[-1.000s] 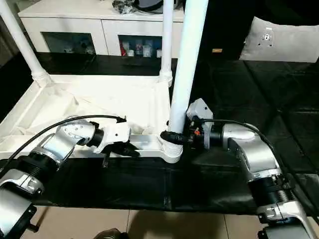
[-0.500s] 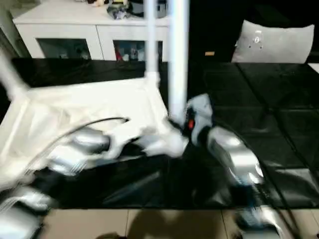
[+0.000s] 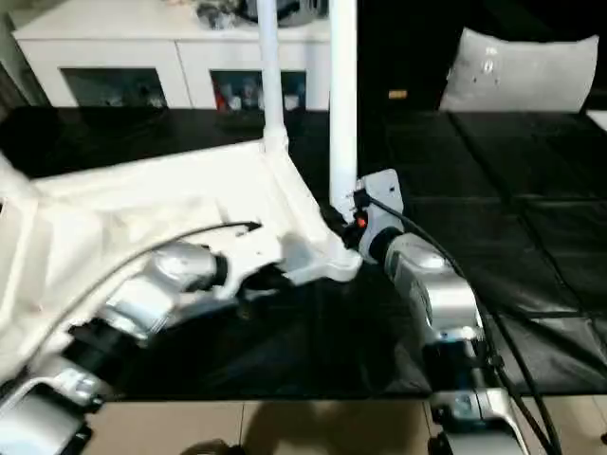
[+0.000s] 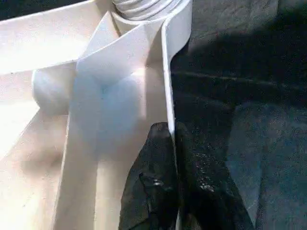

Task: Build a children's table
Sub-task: Insert table leg to table base

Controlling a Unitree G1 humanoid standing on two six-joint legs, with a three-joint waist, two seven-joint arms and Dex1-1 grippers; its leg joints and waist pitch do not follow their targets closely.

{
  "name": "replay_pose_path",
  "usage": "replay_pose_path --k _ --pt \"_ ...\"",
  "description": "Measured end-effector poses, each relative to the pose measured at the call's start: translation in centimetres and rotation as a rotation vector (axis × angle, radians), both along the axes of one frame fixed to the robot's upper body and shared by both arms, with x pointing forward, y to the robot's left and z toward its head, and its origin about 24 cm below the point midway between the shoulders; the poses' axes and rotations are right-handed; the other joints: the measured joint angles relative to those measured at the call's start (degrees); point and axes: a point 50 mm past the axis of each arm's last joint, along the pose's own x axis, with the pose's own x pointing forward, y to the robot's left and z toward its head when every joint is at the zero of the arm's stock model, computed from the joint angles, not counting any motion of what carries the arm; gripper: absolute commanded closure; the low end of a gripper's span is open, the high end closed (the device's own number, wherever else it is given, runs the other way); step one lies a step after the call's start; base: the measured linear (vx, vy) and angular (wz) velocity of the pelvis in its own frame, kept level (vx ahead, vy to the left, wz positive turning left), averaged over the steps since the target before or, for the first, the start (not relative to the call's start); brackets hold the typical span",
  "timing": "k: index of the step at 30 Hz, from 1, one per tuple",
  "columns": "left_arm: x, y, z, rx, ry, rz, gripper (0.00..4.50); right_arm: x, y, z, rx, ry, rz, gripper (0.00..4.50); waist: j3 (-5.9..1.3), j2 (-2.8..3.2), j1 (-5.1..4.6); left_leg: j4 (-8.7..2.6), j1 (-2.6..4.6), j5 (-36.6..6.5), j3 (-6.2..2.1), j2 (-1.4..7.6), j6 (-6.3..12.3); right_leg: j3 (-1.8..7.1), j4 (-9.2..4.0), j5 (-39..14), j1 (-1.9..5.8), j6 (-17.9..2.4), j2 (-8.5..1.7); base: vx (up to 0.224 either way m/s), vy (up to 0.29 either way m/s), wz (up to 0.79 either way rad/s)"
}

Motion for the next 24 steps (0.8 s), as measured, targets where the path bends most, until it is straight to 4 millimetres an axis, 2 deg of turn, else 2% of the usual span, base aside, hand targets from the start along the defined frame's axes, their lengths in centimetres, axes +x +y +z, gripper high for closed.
replay_pose_path --k 4,16,24 --pt "0.0 0.4 0.0 -0.012 -0.011 -0.037 4.50 -0.8 -0.6 -0.1 0.032 -0.030 0.049 2.65 -0.01 0.03 0.02 0.00 -0.16 -0.02 0.00 0.07 0.01 -0.12 -0.04 -0.18 -0.06 -0.02 0.02 0.000 0.000 0.00" --pt "0.4 1.2 -0.1 0.000 -0.033 -0.079 4.50 -1.3 -2.0 -0.1 0.078 -0.050 0.173 2.65 0.00 0.00 -0.13 0.11 -0.17 0.00 0.00 0.08 0.01 -0.14 0.01 -0.16 -0.04 -0.07 0.01 0.000 0.000 0.00" --pt "0.3 2.1 0.1 0.015 -0.026 -0.110 4.50 -1.3 -2.5 -0.2 0.177 -0.038 0.166 2.65 0.00 0.00 -0.10 0.16 -0.19 0.00 0.01 0.13 0.02 -0.20 0.05 -0.16 -0.06 -0.07 0.01 0.000 0.000 0.00"
